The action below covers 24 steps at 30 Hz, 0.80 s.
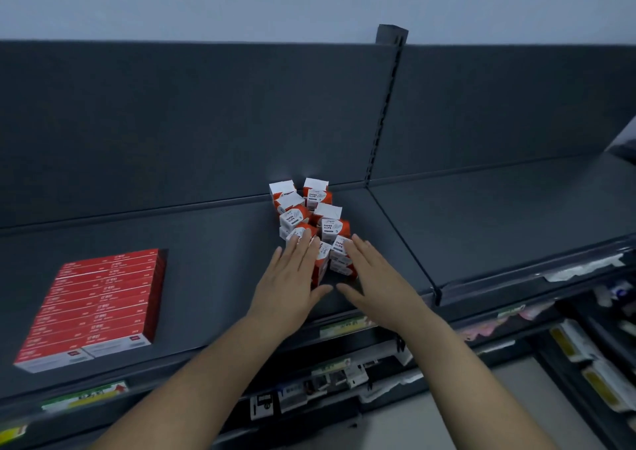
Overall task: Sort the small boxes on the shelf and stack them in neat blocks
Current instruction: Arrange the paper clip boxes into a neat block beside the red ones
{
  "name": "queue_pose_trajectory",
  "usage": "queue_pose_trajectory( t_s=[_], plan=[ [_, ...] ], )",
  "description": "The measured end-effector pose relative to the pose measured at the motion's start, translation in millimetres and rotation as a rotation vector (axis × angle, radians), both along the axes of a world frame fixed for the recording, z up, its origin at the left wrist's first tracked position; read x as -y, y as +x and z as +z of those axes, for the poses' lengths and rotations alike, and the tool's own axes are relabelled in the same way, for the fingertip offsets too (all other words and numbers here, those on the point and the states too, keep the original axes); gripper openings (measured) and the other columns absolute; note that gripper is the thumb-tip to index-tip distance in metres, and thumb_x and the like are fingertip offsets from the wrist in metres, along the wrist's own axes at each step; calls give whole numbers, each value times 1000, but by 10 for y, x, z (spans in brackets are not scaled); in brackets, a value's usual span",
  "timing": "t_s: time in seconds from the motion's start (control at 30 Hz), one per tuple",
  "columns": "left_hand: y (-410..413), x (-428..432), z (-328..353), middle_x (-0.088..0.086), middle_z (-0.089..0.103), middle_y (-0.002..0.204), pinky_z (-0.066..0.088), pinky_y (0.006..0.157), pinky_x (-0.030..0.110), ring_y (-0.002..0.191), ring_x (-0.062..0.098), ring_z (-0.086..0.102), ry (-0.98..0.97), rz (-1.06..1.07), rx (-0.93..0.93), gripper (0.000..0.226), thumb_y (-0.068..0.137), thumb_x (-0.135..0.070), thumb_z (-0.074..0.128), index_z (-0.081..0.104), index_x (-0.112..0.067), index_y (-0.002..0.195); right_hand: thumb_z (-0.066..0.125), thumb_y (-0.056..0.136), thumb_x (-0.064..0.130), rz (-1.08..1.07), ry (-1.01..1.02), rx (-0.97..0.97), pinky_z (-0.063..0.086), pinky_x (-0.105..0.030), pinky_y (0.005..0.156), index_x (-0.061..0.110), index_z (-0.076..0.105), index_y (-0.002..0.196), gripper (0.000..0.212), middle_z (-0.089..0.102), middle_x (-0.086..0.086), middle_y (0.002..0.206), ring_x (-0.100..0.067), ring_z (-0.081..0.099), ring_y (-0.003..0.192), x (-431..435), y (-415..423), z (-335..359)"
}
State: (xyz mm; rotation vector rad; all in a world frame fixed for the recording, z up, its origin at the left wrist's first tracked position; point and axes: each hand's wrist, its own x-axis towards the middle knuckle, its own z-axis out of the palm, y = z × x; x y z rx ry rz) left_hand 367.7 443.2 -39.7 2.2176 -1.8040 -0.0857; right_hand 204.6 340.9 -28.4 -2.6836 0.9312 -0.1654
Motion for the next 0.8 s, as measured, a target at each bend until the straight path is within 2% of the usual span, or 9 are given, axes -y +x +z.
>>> queue_pose_trajectory(
  t_s=[0.1, 0.17, 0.23, 0.37, 0.43, 0.5, 0.57, 0.7, 0.8],
  plan=[
    [-12, 68, -64, -2, -12, 162, -8, 119, 33, 149, 15, -14, 5, 9, -29, 79, 98, -52, 41, -4, -20, 155, 58, 96, 33, -16, -31, 14, 6, -25, 118, 17, 14, 156, 76, 5, 2, 164, -17, 2, 151, 50, 101, -49],
    [5, 124, -93, -4, -2, 164, -5, 120, 35, 150, 15, -8, -6, 14, -56, 75, 98, -47, 46, 7, -20, 155, 64, 92, 23, -30, -88, 80, 21, -32, 120, 15, 34, 148, 64, 25, -3, 158, -23, 20, 146, 117, 148, -74],
    [44, 174, -103, -6, 9, 163, -3, 120, 36, 151, 14, -1, -41, 13, -71, 68, 97, -42, 51, 19, -22, 153, 68, 86, 16, -34, -125, 147, 36, -37, 111, 15, 48, 135, 53, 39, -3, 147, -24, 32, 134, 195, 179, -98],
    [128, 225, -196, -4, 32, 157, 9, 119, 40, 148, 20, 21, -144, 24, -37, 52, 94, -18, 59, 43, -21, 143, 73, 82, 9, -17, -98, 198, 45, -38, 98, 16, 53, 126, 48, 43, -4, 139, -26, 37, 125, 334, 204, -179],
    [182, 257, -260, -2, 38, 154, 16, 116, 42, 144, 22, 31, -152, 55, -1, 57, 86, -8, 66, 49, -21, 139, 73, 82, 8, 3, -78, 215, 48, -39, 95, 16, 54, 125, 48, 42, -4, 138, -26, 43, 121, 413, 214, -212],
    [220, 308, -307, 0, 45, 149, 30, 111, 48, 139, 25, 40, -164, 80, 54, 64, 78, -7, 75, 52, -21, 136, 71, 84, 8, 29, -51, 233, 50, -39, 94, 17, 53, 125, 46, 40, -4, 139, -25, 47, 121, 494, 234, -238],
    [236, 361, -333, -1, 44, 149, 33, 109, 51, 139, 25, 39, -187, 112, 55, 67, 76, -4, 77, 50, -24, 135, 68, 87, 8, 42, -19, 249, 51, -37, 93, 17, 52, 126, 43, 37, -5, 141, -24, 50, 120, 565, 268, -247],
    [198, 421, -382, -2, 34, 155, 16, 118, 43, 146, 20, 23, -252, 197, -38, 65, 83, 4, 67, 50, -33, 133, 66, 89, 10, 47, 21, 270, 52, -37, 89, 20, 51, 123, 38, 35, -2, 137, -23, 53, 113, 677, 336, -234],
    [109, 427, -335, 0, 28, 156, 22, 118, 38, 145, 23, 24, -223, 281, -124, 54, 91, -11, 58, 46, -36, 137, 67, 89, 13, 50, 30, 255, 53, -37, 85, 19, 53, 120, 35, 36, -1, 132, -23, 55, 108, 713, 352, -234]
  ],
)
